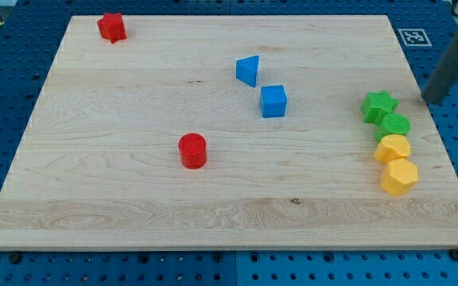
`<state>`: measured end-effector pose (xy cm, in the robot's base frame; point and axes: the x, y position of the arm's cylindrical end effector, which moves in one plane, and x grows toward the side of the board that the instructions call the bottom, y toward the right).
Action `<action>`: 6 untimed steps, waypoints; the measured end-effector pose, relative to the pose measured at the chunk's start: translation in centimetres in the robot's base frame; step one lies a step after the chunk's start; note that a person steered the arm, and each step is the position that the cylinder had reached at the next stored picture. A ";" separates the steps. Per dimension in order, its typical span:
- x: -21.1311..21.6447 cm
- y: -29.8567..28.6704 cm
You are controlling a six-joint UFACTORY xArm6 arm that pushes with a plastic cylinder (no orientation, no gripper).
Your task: Separate the green blocks
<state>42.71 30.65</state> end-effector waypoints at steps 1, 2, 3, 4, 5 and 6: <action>3.5 -1.4; 2.8 -7.6; -2.0 -12.0; -4.5 -12.3; -3.8 -10.2; -6.5 -10.3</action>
